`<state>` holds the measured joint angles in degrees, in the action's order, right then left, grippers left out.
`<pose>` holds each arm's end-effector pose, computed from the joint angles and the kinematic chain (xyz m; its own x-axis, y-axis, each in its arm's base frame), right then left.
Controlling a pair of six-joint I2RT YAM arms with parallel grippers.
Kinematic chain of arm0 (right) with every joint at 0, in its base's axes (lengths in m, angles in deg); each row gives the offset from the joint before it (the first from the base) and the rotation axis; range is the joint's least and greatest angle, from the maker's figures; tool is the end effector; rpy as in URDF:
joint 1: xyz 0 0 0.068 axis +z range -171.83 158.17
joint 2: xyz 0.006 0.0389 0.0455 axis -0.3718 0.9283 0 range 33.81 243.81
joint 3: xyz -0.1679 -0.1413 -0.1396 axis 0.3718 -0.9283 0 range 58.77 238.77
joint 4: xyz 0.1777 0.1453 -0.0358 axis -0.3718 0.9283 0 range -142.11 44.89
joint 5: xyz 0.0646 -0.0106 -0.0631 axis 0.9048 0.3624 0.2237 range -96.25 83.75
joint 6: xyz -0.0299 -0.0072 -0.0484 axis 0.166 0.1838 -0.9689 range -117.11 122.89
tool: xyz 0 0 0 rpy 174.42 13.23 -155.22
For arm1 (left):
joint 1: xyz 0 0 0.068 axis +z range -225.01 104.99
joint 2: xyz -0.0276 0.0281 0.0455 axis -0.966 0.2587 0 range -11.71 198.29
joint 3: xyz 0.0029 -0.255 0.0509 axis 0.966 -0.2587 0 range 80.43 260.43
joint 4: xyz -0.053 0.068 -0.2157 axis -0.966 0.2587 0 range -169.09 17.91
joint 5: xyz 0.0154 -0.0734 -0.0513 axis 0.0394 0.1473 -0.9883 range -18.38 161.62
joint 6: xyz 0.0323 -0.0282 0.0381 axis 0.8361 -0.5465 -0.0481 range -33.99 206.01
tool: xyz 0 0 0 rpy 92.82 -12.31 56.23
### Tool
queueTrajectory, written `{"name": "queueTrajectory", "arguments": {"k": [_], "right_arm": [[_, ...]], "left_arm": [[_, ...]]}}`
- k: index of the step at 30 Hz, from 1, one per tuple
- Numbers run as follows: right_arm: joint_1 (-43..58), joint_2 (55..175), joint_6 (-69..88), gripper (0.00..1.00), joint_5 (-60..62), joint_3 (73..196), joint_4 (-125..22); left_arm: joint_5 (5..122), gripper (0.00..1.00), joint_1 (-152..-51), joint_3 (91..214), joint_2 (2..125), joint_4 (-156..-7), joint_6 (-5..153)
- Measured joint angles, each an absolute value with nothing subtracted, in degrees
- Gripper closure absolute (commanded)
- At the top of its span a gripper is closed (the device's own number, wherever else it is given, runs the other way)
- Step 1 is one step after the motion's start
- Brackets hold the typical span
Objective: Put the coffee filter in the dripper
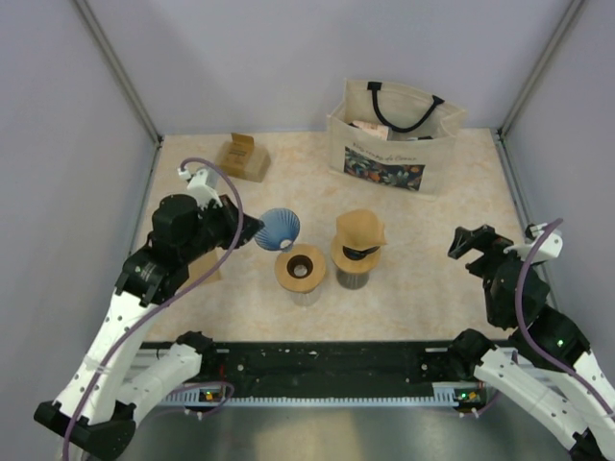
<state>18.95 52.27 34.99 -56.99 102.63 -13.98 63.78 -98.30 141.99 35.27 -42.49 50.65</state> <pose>0.0558 0.0067 0.3167 -0.0571 0.3948 -0.9170 0.2230 0.9003 0.3737 0.1323 -0.0628 0.3658 -0.5748 -0.3767 -0.7265 0.2149 0.7871 -0.5782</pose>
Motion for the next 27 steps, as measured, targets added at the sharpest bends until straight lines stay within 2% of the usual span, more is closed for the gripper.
{"name": "queueTrajectory", "arguments": {"k": [3,11,27], "right_arm": [[18.97,52.27,34.99,0.02,-57.06,102.63,-13.98],[18.95,52.27,34.95,0.02,-57.49,102.63,-13.98],[18.97,52.29,34.93,0.02,-57.78,102.26,-13.98]], "left_arm": [[57.34,1.0,-98.3,139.8,35.84,-44.92,52.86],[50.12,1.0,-98.62,131.39,36.27,-50.29,55.66],[49.82,1.0,-100.66,129.2,38.81,-54.84,59.27]]}}
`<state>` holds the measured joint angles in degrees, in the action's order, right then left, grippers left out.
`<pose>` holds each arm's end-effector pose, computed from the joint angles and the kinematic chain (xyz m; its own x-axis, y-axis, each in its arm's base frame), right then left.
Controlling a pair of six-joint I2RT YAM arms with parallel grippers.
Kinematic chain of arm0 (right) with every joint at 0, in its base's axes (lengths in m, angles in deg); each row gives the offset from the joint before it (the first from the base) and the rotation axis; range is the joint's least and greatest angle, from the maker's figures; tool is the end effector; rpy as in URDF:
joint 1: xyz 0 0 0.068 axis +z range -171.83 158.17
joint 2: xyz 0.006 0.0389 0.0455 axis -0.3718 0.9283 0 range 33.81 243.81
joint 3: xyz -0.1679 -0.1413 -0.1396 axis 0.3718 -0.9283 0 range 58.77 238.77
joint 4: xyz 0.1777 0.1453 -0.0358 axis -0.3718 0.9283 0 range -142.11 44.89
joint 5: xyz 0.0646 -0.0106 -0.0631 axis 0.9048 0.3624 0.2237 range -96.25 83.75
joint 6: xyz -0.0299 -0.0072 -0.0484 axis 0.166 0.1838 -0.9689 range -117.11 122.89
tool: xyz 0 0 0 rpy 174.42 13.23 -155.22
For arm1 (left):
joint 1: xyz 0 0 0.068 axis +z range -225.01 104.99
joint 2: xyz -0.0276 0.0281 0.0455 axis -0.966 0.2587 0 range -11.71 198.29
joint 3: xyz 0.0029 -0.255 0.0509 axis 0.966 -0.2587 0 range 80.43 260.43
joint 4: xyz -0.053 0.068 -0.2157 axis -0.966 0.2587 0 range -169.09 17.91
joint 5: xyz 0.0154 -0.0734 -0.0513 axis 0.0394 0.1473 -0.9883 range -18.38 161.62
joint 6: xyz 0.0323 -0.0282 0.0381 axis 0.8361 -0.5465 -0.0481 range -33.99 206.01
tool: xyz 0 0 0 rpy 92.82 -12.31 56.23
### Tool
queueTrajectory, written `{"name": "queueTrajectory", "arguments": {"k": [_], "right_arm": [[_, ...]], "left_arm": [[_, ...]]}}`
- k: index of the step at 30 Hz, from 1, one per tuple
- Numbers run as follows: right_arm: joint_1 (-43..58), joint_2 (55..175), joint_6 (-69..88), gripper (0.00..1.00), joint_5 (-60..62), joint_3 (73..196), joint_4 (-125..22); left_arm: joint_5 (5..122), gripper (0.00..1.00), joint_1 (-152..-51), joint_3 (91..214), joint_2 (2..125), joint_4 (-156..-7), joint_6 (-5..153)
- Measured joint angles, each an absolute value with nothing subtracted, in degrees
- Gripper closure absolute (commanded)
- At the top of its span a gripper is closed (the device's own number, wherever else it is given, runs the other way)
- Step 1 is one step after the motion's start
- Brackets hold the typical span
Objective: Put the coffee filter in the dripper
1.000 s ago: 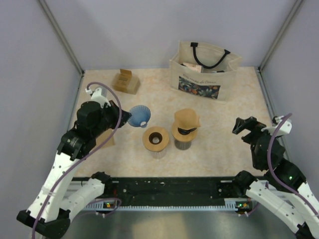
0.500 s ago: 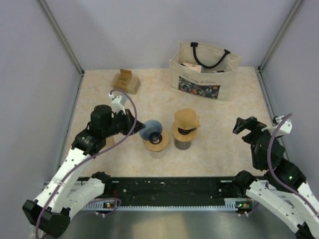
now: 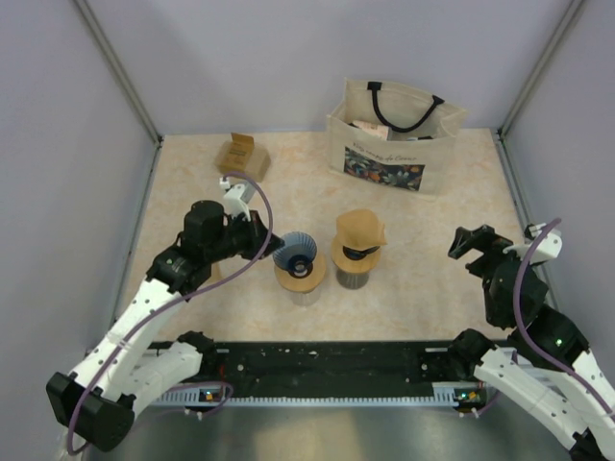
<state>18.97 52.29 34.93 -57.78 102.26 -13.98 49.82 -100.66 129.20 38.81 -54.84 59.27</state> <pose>0.0564 0.0068 0.3151 -0.0551 0.3883 -0.9199 0.2359 0.9002 0.3659 0.1524 -0.0898 0.3115 -0.6691 -0.1420 -0.7294 0.4499 0.7038 -0.5498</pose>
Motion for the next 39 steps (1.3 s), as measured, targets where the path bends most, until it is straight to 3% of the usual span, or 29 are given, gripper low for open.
{"name": "queueTrajectory", "arguments": {"k": [35,39], "right_arm": [[18.97,52.29,34.38,0.02,-57.78,102.26,-14.0],[18.97,52.23,34.38,0.02,-57.78,102.26,-14.0]], "left_arm": [[60.33,1.0,-109.18,131.6,44.58,-50.73,61.76],[61.05,0.9,-109.97,133.0,45.61,-49.53,61.74]]}}
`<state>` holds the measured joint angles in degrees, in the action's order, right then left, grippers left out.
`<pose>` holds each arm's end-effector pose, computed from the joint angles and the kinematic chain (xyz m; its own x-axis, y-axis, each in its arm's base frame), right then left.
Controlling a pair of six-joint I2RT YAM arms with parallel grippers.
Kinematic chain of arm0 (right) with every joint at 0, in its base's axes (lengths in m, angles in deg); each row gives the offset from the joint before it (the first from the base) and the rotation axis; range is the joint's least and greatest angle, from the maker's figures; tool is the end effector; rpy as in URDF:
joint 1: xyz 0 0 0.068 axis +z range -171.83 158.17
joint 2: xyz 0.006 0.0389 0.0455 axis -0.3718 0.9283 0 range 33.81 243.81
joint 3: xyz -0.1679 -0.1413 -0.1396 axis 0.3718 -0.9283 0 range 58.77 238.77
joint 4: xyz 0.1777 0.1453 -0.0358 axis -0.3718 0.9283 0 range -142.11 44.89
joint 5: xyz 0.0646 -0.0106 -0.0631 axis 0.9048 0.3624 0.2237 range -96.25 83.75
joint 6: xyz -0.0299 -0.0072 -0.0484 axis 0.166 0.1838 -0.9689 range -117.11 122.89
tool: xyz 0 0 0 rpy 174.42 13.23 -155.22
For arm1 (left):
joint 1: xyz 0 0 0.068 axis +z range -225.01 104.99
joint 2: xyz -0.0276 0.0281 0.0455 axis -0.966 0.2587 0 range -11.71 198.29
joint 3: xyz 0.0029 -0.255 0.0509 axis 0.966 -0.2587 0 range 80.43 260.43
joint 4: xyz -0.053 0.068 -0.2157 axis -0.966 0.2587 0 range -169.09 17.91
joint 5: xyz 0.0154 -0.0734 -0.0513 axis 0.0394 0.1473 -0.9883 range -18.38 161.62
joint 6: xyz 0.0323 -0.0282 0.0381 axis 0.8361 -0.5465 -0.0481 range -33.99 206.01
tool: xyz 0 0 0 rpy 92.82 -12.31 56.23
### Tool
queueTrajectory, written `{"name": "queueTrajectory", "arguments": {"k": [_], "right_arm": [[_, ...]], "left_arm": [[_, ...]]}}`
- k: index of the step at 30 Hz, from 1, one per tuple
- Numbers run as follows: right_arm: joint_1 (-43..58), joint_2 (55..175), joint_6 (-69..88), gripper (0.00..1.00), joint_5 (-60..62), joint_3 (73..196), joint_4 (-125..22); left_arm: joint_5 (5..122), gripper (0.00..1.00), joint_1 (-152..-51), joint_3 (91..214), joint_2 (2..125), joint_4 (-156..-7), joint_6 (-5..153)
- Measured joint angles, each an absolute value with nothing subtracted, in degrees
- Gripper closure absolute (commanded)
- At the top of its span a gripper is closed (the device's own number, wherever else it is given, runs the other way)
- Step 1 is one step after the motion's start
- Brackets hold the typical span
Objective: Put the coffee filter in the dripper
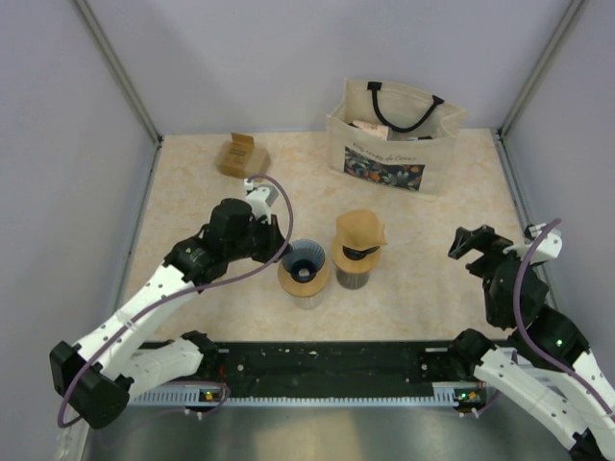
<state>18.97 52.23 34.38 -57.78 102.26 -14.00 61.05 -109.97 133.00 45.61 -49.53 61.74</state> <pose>0.0562 0.0066 0.3151 -0.0563 0.3805 -0.9231 0.2350 0.9036 0.3582 0.1568 -0.1186 0.3025 -0.7037 -0.0009 -0.7105 0.4369 0.7880 -0.4337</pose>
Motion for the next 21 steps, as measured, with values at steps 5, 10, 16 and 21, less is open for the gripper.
{"name": "queueTrajectory", "arguments": {"k": [5,10,16,21], "right_arm": [[18.95,51.64,34.4,0.02,-57.8,102.26,-14.0],[18.97,51.44,34.42,0.02,-57.8,102.26,-14.0],[18.97,51.44,34.42,0.02,-57.8,102.26,-14.0],[18.95,51.44,34.42,0.02,-57.8,102.26,-14.0]], "left_arm": [[61.84,0.75,-110.8,133.66,46.2,-48.33,62.02],[62.12,0.56,-111.32,133.66,46.46,-46.47,62.09],[62.06,0.39,-111.34,133.66,46.46,-45.64,61.89],[62.08,0.01,-111.39,133.75,46.39,-45.44,61.95]]}}
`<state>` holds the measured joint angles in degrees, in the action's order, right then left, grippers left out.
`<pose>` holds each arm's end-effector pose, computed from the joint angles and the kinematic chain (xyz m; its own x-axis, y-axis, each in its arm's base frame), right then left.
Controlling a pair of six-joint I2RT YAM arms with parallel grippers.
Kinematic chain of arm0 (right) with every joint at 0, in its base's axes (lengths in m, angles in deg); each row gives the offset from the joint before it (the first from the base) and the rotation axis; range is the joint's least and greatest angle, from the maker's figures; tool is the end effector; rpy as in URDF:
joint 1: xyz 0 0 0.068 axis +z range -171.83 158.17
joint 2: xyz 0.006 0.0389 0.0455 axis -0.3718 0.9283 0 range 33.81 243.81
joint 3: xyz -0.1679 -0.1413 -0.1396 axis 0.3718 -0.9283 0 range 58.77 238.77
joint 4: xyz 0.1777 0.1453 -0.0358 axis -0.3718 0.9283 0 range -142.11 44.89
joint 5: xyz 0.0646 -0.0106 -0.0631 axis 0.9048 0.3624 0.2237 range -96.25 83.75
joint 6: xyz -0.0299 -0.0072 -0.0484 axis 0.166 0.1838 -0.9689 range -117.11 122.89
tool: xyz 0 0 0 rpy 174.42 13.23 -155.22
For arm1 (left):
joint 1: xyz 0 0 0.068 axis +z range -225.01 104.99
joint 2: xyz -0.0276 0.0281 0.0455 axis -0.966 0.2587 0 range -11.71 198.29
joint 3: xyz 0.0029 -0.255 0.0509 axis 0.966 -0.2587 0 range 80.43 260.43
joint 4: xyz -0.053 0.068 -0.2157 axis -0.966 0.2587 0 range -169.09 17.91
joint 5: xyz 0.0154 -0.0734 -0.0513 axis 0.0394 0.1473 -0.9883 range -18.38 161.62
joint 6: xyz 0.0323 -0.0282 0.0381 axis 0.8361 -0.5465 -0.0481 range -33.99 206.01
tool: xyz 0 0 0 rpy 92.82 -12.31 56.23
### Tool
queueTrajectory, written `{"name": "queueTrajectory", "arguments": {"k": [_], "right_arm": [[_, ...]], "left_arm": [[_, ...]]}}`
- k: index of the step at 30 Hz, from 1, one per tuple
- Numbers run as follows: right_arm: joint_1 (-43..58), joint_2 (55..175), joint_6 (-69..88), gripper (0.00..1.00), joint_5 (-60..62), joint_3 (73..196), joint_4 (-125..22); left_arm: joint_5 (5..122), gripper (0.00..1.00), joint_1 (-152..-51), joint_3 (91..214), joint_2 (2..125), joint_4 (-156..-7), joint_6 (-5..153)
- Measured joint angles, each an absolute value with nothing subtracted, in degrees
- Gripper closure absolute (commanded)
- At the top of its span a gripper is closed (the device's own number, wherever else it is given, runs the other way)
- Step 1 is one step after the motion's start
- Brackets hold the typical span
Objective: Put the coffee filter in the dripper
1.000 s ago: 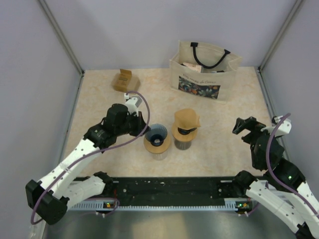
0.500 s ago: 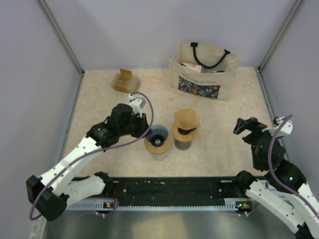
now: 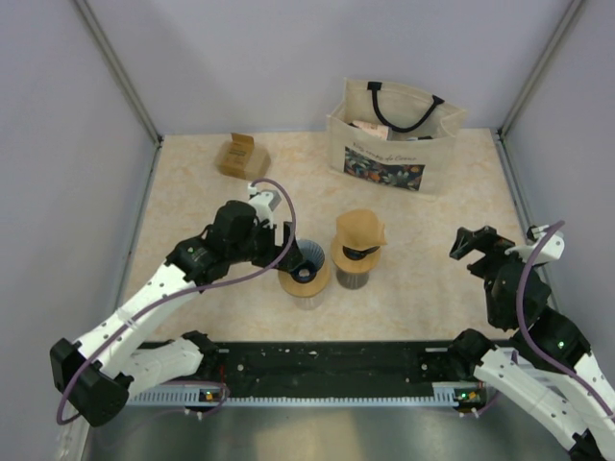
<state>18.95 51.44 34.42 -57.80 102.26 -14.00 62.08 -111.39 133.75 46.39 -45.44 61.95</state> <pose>0.0541 0.0048 0.3155 -0.0462 0.3894 -0.9199 0.2318 0.8999 0.3693 0.1528 -0.1207 0.2975 -0.7380 0.0444 -0.6733 0.4256 0.8050 -0.4134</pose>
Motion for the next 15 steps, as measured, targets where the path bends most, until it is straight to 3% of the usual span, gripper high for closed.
{"name": "queueTrajectory", "arguments": {"k": [9,15], "right_arm": [[18.95,51.44,34.42,0.02,-57.76,102.26,-14.05],[18.95,51.44,34.1,0.02,-57.78,102.26,-14.81]], "left_arm": [[63.83,0.01,-111.39,136.39,44.54,-45.36,59.97],[74.08,0.01,-110.86,140.06,42.5,-44.24,55.64]]}}
